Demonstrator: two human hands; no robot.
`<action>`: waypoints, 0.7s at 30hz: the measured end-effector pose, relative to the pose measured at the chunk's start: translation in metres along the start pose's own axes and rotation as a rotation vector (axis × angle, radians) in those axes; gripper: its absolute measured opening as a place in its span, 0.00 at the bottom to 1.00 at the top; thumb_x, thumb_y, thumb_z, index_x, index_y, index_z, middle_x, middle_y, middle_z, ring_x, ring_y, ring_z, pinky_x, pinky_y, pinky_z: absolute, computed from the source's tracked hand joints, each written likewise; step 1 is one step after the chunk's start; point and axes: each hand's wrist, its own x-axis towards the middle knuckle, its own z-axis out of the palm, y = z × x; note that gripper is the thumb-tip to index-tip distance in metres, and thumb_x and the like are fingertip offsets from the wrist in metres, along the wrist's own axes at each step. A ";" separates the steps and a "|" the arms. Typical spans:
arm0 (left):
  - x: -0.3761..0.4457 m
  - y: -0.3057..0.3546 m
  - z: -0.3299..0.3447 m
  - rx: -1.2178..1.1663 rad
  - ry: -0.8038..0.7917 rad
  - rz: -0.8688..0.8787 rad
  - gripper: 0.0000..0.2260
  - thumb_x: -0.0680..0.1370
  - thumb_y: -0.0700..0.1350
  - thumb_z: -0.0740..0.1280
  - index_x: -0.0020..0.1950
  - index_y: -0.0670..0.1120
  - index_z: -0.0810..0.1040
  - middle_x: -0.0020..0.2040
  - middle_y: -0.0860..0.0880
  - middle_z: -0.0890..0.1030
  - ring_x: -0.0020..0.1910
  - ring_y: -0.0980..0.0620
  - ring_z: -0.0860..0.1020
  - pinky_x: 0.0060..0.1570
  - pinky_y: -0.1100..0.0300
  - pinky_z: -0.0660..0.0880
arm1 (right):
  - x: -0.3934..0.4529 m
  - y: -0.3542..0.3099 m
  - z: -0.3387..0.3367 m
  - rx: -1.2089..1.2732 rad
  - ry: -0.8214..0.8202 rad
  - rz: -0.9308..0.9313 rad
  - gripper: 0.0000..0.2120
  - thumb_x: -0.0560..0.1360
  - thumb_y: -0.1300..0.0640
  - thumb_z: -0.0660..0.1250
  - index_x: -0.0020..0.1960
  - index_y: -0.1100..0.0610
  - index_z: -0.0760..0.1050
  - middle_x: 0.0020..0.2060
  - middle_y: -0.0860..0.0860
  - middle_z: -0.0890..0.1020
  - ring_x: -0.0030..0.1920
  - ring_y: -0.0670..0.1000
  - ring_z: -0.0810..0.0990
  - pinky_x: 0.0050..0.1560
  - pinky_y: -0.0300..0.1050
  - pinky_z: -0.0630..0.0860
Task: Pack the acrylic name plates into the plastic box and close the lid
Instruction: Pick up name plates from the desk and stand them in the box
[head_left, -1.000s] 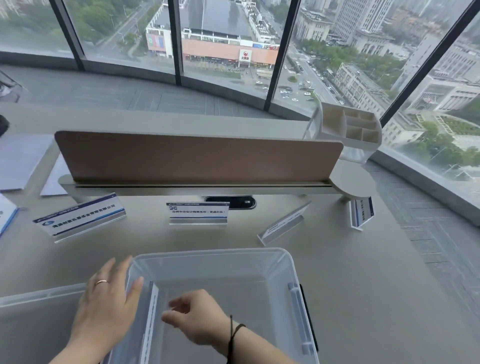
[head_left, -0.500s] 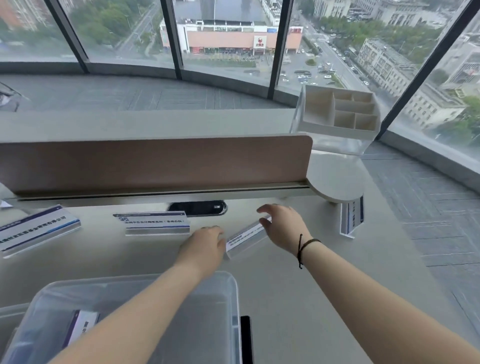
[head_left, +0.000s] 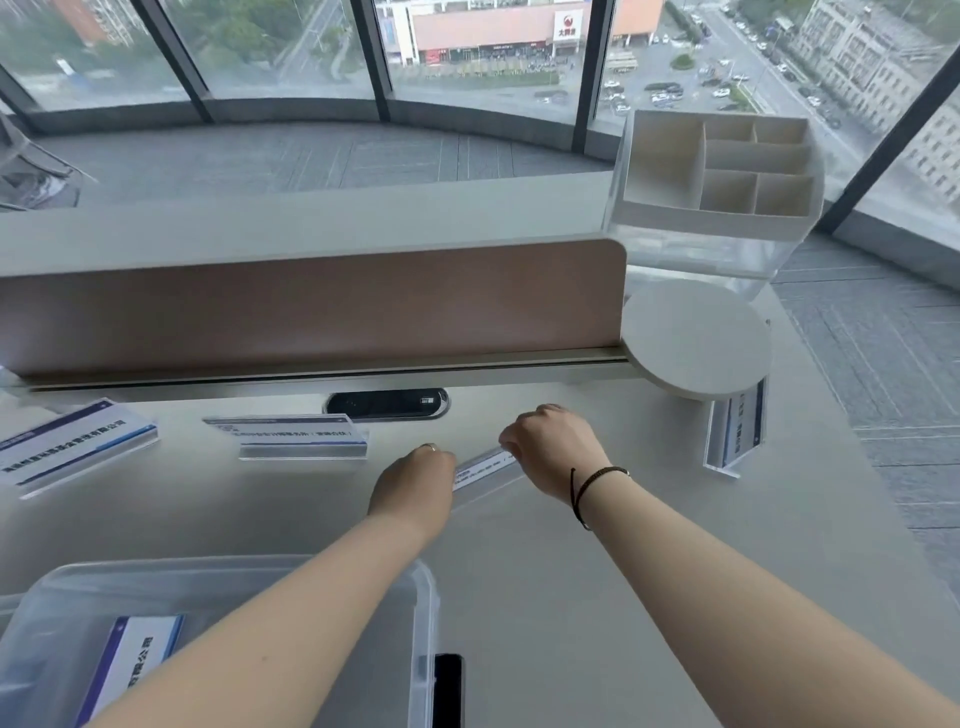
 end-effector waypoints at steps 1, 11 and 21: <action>0.002 0.001 0.002 0.000 -0.004 -0.014 0.06 0.74 0.38 0.59 0.37 0.44 0.72 0.39 0.46 0.72 0.36 0.42 0.74 0.33 0.55 0.67 | -0.002 0.001 0.002 0.009 0.003 0.007 0.08 0.67 0.67 0.65 0.33 0.56 0.70 0.29 0.50 0.76 0.35 0.56 0.72 0.27 0.41 0.54; 0.006 0.011 -0.004 -0.069 -0.038 -0.081 0.05 0.72 0.37 0.56 0.37 0.44 0.66 0.39 0.45 0.74 0.35 0.46 0.69 0.30 0.55 0.60 | -0.037 -0.005 0.019 0.052 0.092 0.136 0.12 0.63 0.65 0.70 0.32 0.54 0.68 0.26 0.48 0.74 0.32 0.53 0.68 0.22 0.38 0.54; -0.016 0.019 -0.014 0.086 0.058 0.233 0.10 0.71 0.33 0.57 0.47 0.45 0.73 0.48 0.44 0.79 0.43 0.40 0.77 0.44 0.48 0.77 | -0.099 -0.009 0.029 0.190 0.250 0.244 0.09 0.78 0.49 0.62 0.43 0.50 0.77 0.34 0.48 0.81 0.36 0.55 0.79 0.31 0.43 0.67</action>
